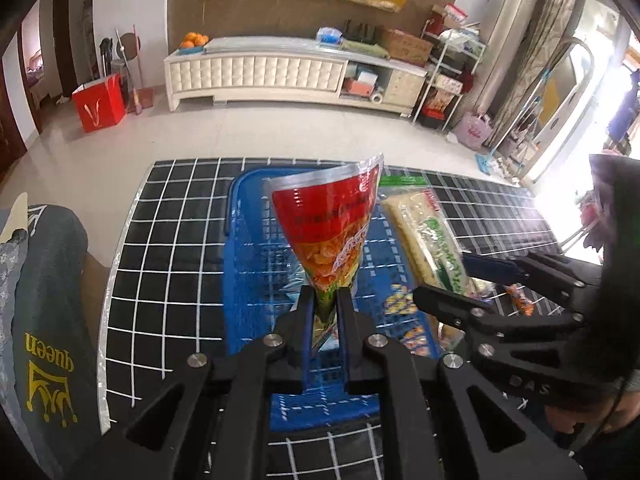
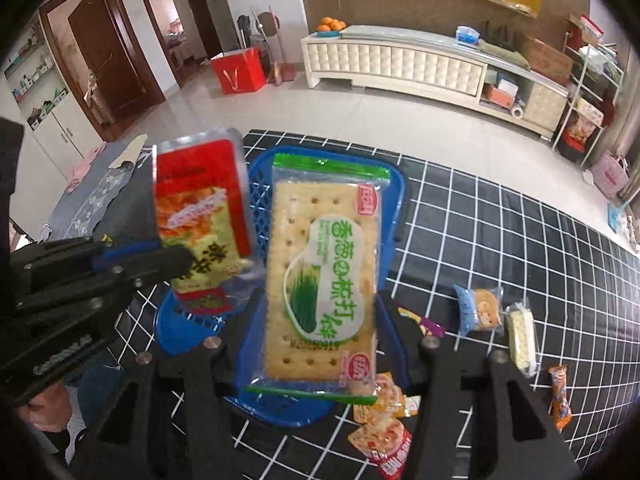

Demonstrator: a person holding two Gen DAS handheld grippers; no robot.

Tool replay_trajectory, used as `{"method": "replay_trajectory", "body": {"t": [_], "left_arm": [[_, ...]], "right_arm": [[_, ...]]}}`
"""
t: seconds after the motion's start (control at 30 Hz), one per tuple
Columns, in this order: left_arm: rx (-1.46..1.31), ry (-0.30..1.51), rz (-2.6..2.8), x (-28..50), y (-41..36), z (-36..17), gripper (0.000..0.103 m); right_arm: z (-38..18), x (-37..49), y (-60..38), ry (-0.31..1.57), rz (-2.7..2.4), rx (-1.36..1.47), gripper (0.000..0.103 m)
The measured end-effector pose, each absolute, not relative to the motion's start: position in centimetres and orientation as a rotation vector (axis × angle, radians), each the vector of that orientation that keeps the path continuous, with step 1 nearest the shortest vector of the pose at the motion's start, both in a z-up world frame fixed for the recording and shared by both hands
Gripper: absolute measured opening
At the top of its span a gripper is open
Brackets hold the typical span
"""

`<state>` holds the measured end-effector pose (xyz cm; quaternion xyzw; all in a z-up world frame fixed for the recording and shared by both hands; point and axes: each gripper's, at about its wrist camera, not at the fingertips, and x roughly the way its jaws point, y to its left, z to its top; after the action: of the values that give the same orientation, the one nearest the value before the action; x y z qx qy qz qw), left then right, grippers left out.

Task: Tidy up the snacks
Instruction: 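Carry the chip bag and cracker pack over the basket with both grippers, then lower the green cracker pack into the basket with the right gripper and release it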

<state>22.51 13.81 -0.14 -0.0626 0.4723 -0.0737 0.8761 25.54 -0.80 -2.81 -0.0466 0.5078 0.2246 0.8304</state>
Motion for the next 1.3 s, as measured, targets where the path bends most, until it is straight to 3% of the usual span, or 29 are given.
{"method": "replay_trajectory", "body": {"t": [0.23, 0.37, 0.97, 1.3], "left_arm": [[-0.142, 1.057, -0.101, 24.3, 14.9, -2.5, 0.014], [-0.181, 1.043, -0.085, 24.2, 15.8, -2.6, 0.024], [-0.131, 0.989, -0.032, 20.0, 18.0, 0.2, 0.035], [-0.135, 0.992, -0.007, 21.2, 20.0, -1.0, 0.036]], "right_arm": [[-3.0, 26.9, -0.5, 1.099, 0.455, -0.103, 0.058], [-3.0, 26.5, -0.3, 1.105, 0.446, -0.108, 0.058], [-0.4, 25.0, 2.0, 1.063, 0.489, -0.142, 0.058], [-2.7, 26.9, 5.3, 1.08, 0.513, -0.252, 0.058]]}}
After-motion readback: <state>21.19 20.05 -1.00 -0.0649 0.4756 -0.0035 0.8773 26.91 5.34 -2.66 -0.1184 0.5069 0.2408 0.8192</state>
